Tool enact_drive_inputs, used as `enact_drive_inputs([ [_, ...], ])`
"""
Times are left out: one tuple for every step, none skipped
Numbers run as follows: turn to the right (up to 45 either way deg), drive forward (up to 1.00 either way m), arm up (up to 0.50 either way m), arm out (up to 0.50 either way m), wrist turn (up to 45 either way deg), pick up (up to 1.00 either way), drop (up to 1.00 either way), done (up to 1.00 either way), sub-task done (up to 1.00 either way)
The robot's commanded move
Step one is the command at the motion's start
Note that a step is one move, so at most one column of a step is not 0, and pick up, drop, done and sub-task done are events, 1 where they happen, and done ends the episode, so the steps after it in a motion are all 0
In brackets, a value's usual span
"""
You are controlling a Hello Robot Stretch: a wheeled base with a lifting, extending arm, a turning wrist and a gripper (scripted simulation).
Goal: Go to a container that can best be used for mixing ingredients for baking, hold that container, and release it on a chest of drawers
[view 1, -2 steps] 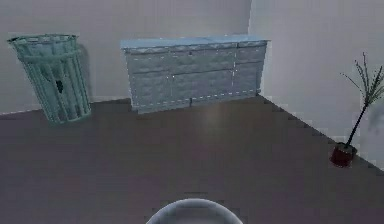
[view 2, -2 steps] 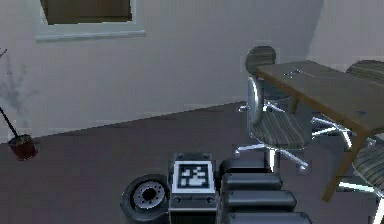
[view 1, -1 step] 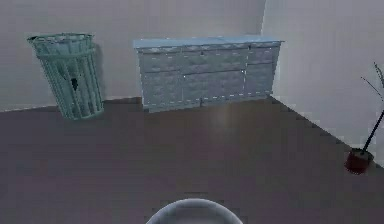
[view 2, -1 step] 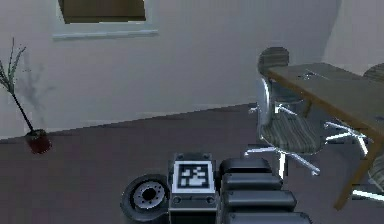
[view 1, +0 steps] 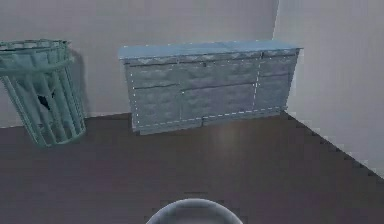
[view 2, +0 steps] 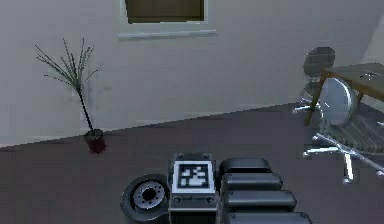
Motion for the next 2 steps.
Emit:
enact_drive_inputs([
  [15.0, 0.0, 0.0, 0.0, 0.0, 0.0, 0.0, 0.0, 0.0],
  [0.0, 1.0, 0.0, 0.0, 0.0, 0.0, 0.0, 0.0, 0.0],
])
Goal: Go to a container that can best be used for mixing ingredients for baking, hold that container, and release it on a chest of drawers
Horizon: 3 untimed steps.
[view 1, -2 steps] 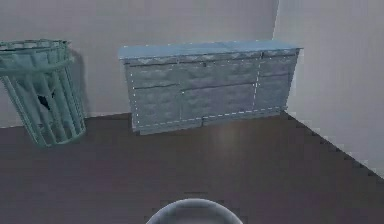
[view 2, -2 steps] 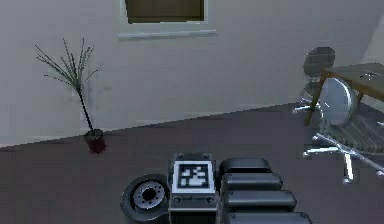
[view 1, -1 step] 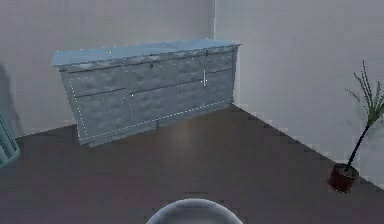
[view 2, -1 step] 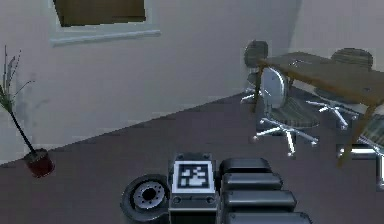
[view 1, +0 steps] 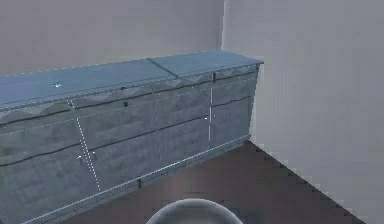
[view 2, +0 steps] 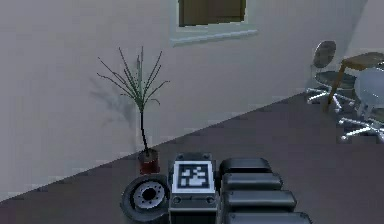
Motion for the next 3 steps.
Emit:
enact_drive_inputs([
  [3.0, 0.0, 0.0, 0.0, 0.0, 0.0, 0.0, 0.0, 0.0],
  [0.0, 0.85, 0.0, 0.0, 0.0, 0.0, 0.0, 0.0, 0.0],
  [-45.0, 0.0, 0.0, 0.0, 0.0, 0.0, 0.0, 0.0, 0.0],
])
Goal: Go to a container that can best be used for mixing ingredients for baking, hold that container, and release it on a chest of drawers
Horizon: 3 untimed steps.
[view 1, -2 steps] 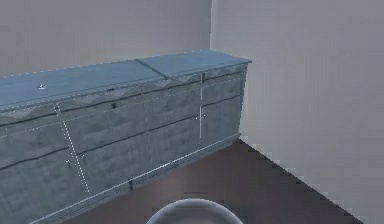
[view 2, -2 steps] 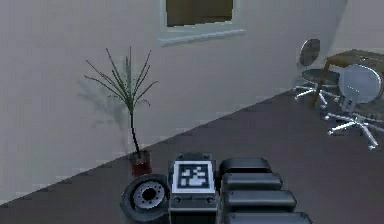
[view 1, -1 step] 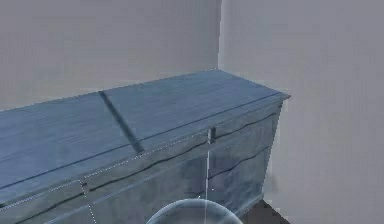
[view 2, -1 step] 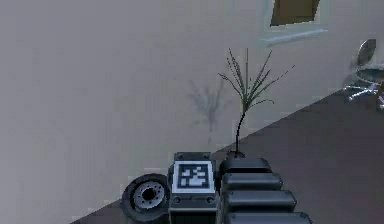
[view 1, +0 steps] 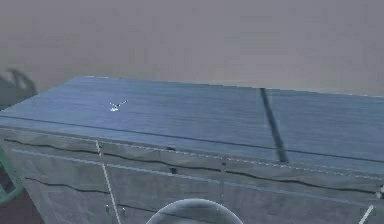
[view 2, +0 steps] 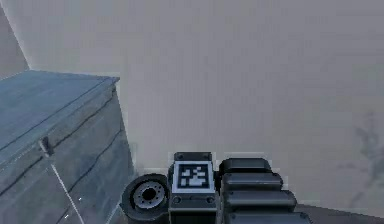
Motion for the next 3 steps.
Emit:
enact_drive_inputs([
  [-12.0, 0.0, 0.0, 0.0, 0.0, 0.0, 0.0, 0.0, 0.0],
  [45.0, 0.0, 0.0, 0.0, 0.0, 0.0, 0.0, 0.0, 0.0],
  [6.0, 0.0, 0.0, 0.0, 0.0, 0.0, 0.0, 0.0, 0.0],
])
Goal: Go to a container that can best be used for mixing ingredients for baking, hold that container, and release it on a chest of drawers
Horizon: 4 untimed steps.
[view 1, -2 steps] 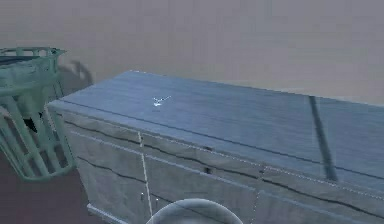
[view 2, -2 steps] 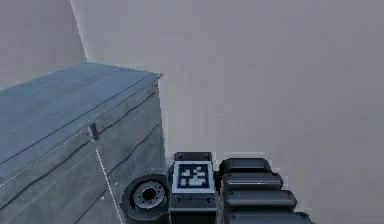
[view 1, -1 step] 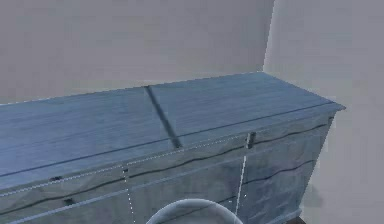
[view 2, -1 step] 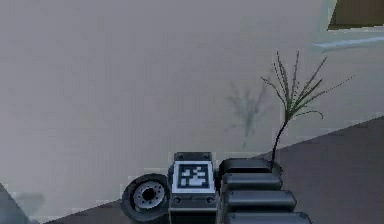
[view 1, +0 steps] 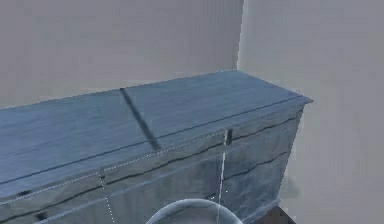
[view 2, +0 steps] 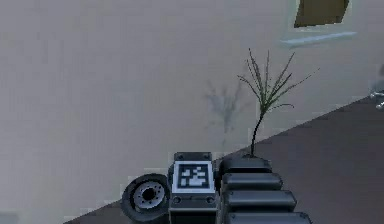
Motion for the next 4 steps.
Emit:
enact_drive_inputs([
  [-42.0, 0.0, 0.0, 0.0, 0.0, 0.0, 0.0, 0.0, 0.0],
  [27.0, 0.0, 0.0, 0.0, 0.0, 0.0, 0.0, 0.0, 0.0],
  [-15.0, 0.0, 0.0, 0.0, 0.0, 0.0, 0.0, 0.0, 0.0],
  [-3.0, 0.0, 0.0, 0.0, 0.0, 0.0, 0.0, 0.0, 0.0],
])
